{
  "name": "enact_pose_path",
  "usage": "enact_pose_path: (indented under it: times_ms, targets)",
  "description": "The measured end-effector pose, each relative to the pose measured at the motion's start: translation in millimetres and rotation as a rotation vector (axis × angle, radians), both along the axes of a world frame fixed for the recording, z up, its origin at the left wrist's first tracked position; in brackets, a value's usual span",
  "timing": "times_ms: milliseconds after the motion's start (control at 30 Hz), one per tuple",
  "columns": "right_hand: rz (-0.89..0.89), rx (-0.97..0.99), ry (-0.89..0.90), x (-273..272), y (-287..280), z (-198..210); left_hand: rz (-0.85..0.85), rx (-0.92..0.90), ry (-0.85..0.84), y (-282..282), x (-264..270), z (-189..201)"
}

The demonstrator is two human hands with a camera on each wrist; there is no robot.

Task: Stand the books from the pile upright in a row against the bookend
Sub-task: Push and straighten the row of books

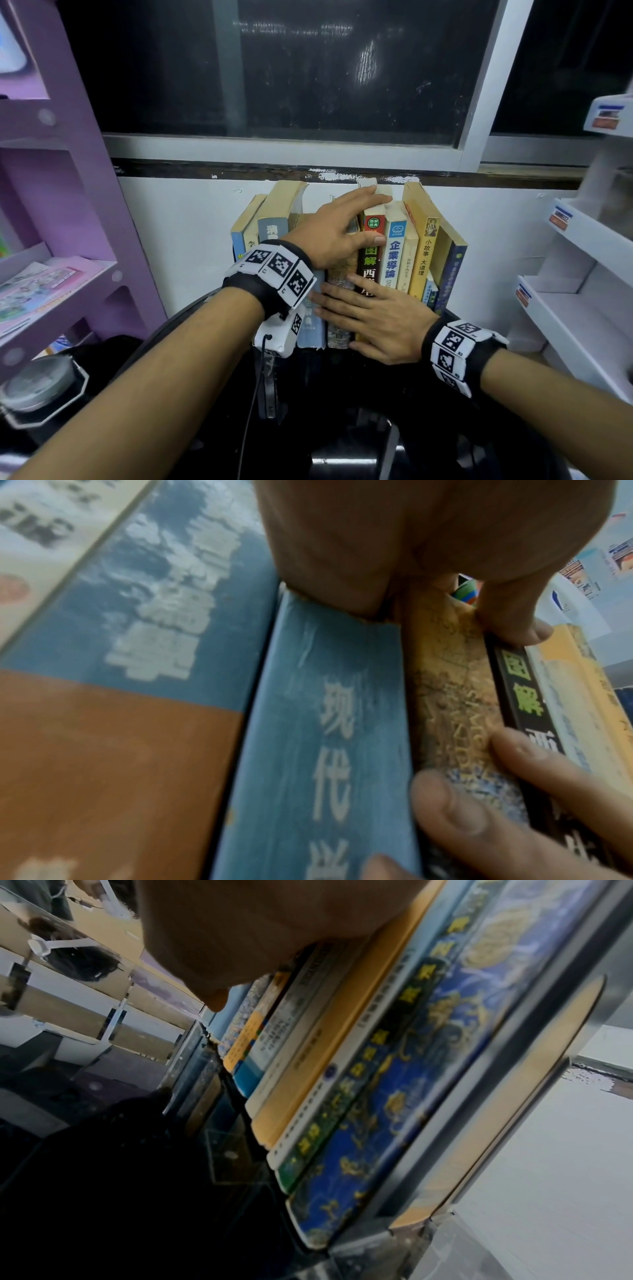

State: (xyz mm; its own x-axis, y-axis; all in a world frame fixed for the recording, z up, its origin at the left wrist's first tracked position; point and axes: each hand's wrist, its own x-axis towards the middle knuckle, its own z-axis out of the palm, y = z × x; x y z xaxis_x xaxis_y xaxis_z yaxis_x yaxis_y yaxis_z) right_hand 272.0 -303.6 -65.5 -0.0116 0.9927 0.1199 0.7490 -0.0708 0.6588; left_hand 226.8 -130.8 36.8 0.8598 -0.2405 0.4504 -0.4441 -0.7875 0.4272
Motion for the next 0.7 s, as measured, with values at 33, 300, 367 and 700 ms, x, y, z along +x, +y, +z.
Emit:
enact_pose_path:
  times_ms: [33, 300, 367, 700]
  targets:
    - [-0.002, 0.0, -0.001, -0.1, 0.2, -0.2, -0.001, 0.006, -0.004, 0.3, 0.3, -0.2]
    - [-0.009, -0.009, 0.022, -0.8, 0.4, -0.3, 0.027, -0.042, -0.05, 0.3, -1.2, -4.4]
    - [-0.007, -0.005, 0.031, -4.4, -0.8, 1.7, 0.033, -0.067, -0.043, -2.3, -3.1, -3.2]
    - [-0.033, -0.017, 0.06, -8.5, -38.9, 6.0, 0.083, 0.116, -0.093, -23.0, -8.1, 17.3]
